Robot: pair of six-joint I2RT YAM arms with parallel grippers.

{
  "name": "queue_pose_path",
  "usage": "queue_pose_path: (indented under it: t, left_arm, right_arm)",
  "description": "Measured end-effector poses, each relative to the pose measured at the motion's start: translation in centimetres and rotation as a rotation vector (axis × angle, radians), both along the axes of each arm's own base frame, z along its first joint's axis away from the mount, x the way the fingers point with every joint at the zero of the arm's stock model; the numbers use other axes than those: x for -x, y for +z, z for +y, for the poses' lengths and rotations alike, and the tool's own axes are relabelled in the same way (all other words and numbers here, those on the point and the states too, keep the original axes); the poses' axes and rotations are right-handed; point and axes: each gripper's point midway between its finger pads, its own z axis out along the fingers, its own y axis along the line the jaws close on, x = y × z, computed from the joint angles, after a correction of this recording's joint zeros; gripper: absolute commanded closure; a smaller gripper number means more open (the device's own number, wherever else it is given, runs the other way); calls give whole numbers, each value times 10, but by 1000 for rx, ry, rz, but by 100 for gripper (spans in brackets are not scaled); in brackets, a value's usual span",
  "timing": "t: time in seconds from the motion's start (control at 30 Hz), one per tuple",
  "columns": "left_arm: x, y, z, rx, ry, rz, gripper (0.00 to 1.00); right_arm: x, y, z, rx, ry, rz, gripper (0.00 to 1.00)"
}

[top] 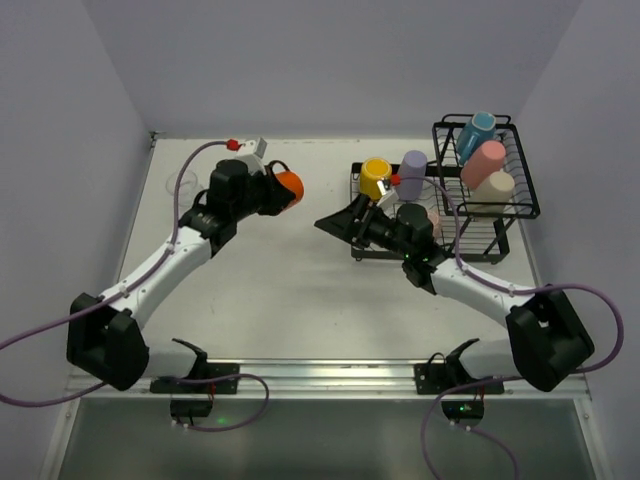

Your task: Unload the cups from the dish rack

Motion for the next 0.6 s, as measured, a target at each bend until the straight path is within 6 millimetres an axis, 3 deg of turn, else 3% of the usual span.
queue_pose_path:
  t: [0.1, 0.23, 0.47, 0.6]
  left_arm:
    - [-23, -23, 18, -175, 80, 72, 100]
    - [-44, -68, 48, -401, 137, 214, 100]
    - [-78, -148, 104, -664, 181, 465, 100]
    - [-87, -172, 126, -746, 184, 557, 100]
  right_arm:
    - [5, -21, -5, 70, 4, 15, 1]
    - [14, -41, -18, 175, -4, 25, 1]
    - [23, -26, -40, 267, -47, -84, 1]
    - [23, -25, -50, 314, -75, -118, 1]
